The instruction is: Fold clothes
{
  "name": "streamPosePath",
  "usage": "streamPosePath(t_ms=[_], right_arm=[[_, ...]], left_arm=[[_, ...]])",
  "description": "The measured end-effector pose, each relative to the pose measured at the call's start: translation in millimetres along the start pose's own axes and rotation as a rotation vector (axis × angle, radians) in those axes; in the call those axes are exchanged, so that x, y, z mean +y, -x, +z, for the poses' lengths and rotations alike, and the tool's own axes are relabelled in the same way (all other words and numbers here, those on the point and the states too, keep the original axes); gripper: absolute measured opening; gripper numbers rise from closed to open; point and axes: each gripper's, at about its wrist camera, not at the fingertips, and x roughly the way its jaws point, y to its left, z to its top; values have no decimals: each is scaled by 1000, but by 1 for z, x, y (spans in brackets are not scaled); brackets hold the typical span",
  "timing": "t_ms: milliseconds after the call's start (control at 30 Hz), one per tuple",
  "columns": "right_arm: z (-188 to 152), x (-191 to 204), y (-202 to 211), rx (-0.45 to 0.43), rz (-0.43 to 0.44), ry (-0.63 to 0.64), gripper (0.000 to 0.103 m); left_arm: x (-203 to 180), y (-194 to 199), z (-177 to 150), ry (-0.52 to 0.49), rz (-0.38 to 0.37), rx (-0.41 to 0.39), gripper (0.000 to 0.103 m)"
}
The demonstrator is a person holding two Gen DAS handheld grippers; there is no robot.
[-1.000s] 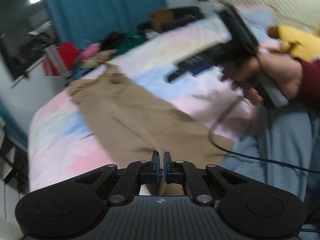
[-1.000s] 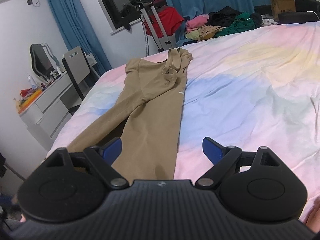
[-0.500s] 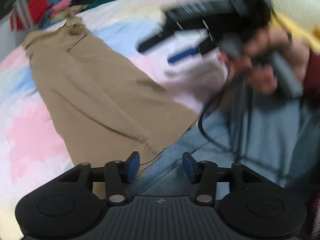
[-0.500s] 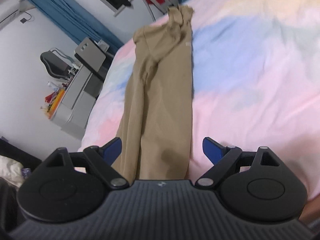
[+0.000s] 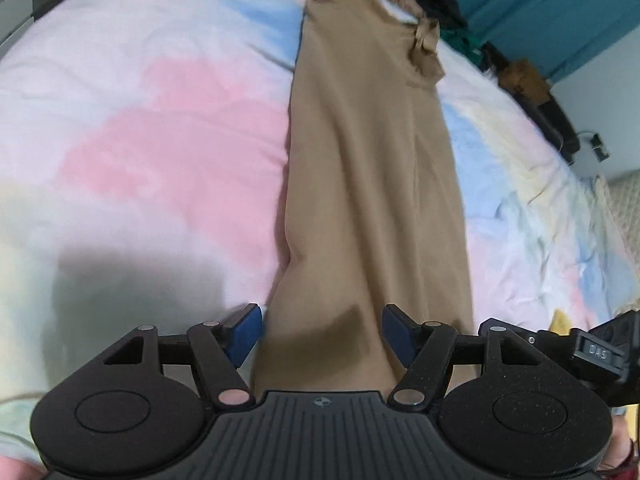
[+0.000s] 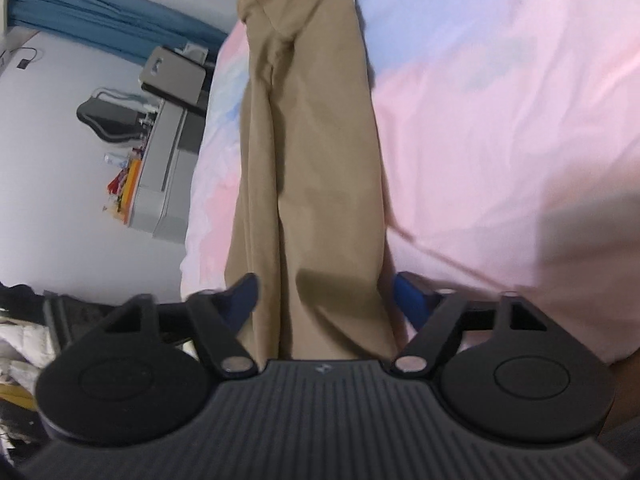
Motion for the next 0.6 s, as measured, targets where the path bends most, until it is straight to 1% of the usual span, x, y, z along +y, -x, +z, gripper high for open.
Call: streamPosePath(t_ms=[100,133,167,233,333,400,433,467,500,567,600], right_arm=[[-7,1,-7,44,2,-1,71],[-10,1,-10,60,-5,11,70],[-13,3,-13,73,-20,31,66],[-20,8,-14,88,-52,70,61],[-29,11,-12,106,-66,93,52],[-34,14,-10,111,-72,106,47],[-37,16,-8,109,-77,116,39],[-39,17,-7,110,-76,121,28],[-41,18,-5,112,-71,122,27],[-44,20,-2,102,-71,134,25],[-45,21,0,94,-74,141,25]], left_arm=[[-11,-12,-6,-60,47,32,71],[-15,-16,-9,-85,66,41,71],[-20,-20,-12,-110,85,51,71],[-23,-21,-15,-142,89,76,71],[-19,-17,-17,-131,90,76,68],[-13,-10,-17,-99,90,50,67],[-10,-6,-18,-83,90,37,67],[-6,-4,-18,-59,94,26,67],[-2,-1,-18,-35,97,14,68],[1,-2,-20,-21,91,35,68],[-4,-6,-21,-45,92,58,69]])
